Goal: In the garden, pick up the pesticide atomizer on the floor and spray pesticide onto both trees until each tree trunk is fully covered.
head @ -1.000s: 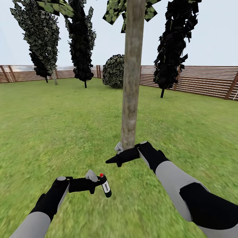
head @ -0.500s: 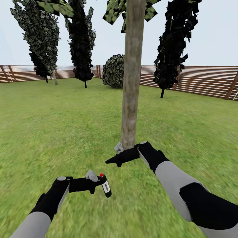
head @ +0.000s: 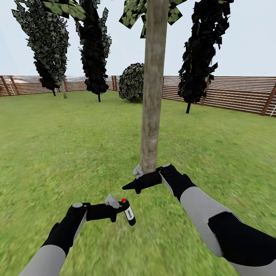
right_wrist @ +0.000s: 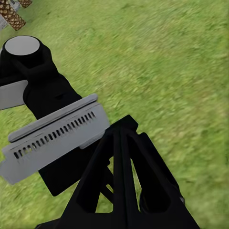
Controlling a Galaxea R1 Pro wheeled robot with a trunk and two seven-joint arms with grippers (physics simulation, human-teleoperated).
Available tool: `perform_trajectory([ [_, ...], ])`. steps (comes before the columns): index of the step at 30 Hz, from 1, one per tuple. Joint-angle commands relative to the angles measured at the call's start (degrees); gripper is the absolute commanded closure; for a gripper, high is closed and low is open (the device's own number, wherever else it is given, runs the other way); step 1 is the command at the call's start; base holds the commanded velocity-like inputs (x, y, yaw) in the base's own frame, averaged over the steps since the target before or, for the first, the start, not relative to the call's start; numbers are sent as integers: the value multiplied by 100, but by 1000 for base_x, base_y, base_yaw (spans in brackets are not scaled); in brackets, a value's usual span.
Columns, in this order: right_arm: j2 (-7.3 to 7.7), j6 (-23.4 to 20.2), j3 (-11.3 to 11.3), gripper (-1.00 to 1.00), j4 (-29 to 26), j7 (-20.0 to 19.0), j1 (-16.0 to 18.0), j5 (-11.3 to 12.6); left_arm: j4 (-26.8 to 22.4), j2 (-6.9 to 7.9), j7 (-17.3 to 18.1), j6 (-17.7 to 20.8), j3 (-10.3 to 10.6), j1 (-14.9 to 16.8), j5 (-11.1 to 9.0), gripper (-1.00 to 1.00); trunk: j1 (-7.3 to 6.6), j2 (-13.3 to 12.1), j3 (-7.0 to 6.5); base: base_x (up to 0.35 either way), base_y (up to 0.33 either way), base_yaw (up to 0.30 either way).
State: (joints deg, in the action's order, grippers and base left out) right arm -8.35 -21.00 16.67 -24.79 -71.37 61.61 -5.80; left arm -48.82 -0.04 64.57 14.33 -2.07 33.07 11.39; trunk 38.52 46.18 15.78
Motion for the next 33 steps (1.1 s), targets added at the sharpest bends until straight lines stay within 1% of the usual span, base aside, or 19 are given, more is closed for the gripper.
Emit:
perform_trajectory([
  [1,0,0,-2,100,0,0,0,0,-6,-2,-14,-10,-1,2,3,100,0,0,0,0,0,0],
  [10,0,6,-5,100,20,0,-7,0,-128,-5,-15,-10,-4,-1,-9,100,0,0,0,0,0,0],
  [33,4,8,-6,100,70,9,-18,-20,-133,-5,-15,-10,-21,-3,-23,100,0,0,0,0,0,0],
])
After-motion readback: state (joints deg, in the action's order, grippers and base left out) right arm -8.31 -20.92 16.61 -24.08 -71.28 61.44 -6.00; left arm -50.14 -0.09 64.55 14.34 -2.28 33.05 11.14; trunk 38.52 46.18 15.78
